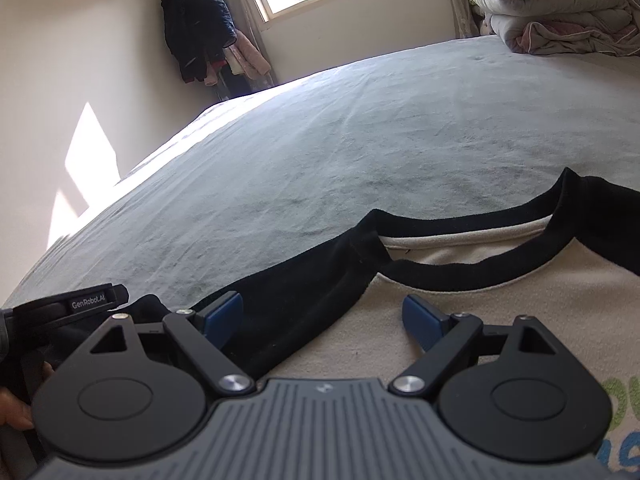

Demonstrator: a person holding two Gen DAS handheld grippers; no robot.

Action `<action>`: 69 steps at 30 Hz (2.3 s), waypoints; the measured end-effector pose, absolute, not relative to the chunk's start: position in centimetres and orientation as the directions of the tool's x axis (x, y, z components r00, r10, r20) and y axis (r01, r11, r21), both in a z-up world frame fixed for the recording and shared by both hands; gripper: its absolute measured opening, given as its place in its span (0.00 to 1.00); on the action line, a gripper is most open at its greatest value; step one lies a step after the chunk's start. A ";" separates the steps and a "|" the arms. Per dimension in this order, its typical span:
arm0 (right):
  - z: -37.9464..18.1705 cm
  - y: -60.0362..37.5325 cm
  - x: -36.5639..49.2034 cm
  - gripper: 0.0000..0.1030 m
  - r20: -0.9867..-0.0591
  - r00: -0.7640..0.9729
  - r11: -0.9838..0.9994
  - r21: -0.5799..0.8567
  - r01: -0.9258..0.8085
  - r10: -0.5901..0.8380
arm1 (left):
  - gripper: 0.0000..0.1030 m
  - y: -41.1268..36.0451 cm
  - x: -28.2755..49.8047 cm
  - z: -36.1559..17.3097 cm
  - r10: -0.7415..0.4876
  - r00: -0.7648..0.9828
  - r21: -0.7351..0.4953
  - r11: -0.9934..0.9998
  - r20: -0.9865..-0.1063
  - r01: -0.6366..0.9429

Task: Fold clothes

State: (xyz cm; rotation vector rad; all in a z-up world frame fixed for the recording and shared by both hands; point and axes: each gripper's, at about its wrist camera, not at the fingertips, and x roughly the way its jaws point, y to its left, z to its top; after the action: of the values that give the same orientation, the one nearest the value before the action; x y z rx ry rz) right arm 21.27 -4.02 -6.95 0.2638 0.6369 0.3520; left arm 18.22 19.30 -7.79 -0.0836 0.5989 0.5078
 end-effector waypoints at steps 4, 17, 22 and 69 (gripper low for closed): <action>-7.3 -3.3 21.0 0.81 -0.516 0.778 0.930 0.268 -0.251 0.359 | 0.46 20.7 17.6 -7.7 0.380 0.731 -0.005 0.886 -0.567 -0.464; -5.5 1.8 22.9 0.69 -0.525 0.747 0.864 -0.043 -0.502 0.408 | 0.30 22.8 16.3 -7.8 0.346 0.730 -0.071 0.878 -0.589 -0.473; -6.3 5.1 24.9 0.68 -0.582 0.625 0.677 -0.166 -0.718 0.520 | 0.26 23.7 16.1 -7.8 0.334 0.735 -0.114 0.867 -0.590 -0.485; -7.1 9.9 15.8 0.30 -0.562 0.438 0.485 -0.074 -0.871 0.702 | 0.03 27.4 13.7 -6.7 0.543 0.603 -0.171 0.644 -0.584 -0.745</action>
State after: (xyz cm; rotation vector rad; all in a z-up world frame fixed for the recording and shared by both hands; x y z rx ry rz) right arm 15.77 9.89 -7.13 -0.3813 0.5009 1.0075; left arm 13.71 27.41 -6.74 -0.4256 0.5201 0.7719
